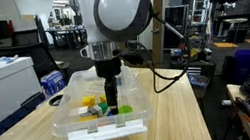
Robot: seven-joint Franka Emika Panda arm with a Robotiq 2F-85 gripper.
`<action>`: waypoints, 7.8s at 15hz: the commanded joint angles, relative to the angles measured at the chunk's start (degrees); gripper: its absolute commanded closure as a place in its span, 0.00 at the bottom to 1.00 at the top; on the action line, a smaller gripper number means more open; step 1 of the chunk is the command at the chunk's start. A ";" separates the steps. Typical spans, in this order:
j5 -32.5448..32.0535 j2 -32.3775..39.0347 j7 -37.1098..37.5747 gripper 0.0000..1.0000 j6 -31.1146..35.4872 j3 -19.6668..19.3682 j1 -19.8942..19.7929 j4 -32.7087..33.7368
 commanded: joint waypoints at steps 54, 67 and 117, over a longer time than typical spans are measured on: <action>3.48 -5.65 26.90 0.66 -13.27 -14.68 -8.90 17.75; 12.15 6.60 31.43 0.66 -15.56 -15.46 -13.61 28.89; -16.98 3.96 37.43 0.00 -25.91 -15.75 3.28 31.68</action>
